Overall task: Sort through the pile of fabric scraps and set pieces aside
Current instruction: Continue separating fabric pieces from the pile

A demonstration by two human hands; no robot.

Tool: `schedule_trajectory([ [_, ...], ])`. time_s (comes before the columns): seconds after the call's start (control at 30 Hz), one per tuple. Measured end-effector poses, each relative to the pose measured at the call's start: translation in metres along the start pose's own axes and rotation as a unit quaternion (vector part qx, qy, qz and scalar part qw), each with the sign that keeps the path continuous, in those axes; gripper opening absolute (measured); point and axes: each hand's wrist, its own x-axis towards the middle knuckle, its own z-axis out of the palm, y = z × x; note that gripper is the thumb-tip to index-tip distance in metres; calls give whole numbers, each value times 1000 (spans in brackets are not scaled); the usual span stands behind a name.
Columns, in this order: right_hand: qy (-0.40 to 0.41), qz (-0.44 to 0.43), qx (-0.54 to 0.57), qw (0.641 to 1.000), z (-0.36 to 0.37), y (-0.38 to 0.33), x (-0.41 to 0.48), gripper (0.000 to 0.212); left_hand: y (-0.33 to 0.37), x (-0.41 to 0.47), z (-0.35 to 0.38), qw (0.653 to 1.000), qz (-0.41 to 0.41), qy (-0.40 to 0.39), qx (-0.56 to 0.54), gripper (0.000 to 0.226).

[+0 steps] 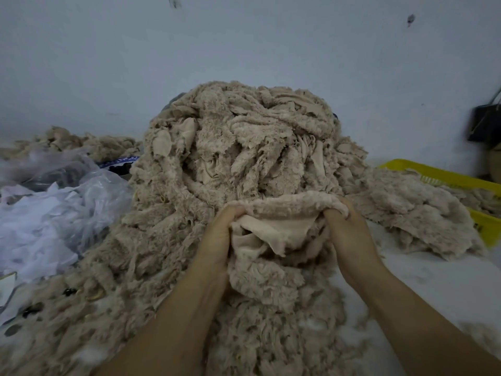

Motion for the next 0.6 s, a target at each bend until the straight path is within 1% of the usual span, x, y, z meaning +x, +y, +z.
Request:
schedule_trajectory([
  [0.03,-14,35,37,999,2,0,-1,20,-1,2,-1,1000,1,14,10,14],
  [0.07,-23,71,66,995,4,-1,-1,25,-2,5,-1,999,6,25,27,15],
  [0.13,-31,122,94,988,6,-1,0,34,-3,8,-1,998,10,24,51,15],
  [0.2,-34,138,129,981,6,1,2,43,-5,8,-1,996,15,13,91,10],
  [0.23,-36,142,164,976,6,1,2,47,-7,8,-1,991,20,13,129,13],
  [0.3,-33,144,220,964,4,3,2,47,-13,9,-2,969,39,20,244,21],
  [0.33,-27,144,238,960,3,3,3,46,-15,9,-2,957,52,23,285,22],
  [0.37,-17,145,253,956,2,4,5,45,-15,8,-2,953,67,31,295,23],
  [0.4,-5,140,273,952,1,4,7,46,-13,8,-1,958,82,43,272,24],
  [0.43,13,131,285,949,1,6,9,52,-10,9,0,968,92,58,225,24],
  [0.5,43,118,254,959,5,8,7,62,-5,10,1,984,93,95,121,22],
  [0.57,66,115,220,966,9,8,5,65,1,12,-4,987,82,127,49,14],
  [0.6,87,121,234,961,7,8,5,65,5,12,-8,988,72,138,15,17],
])
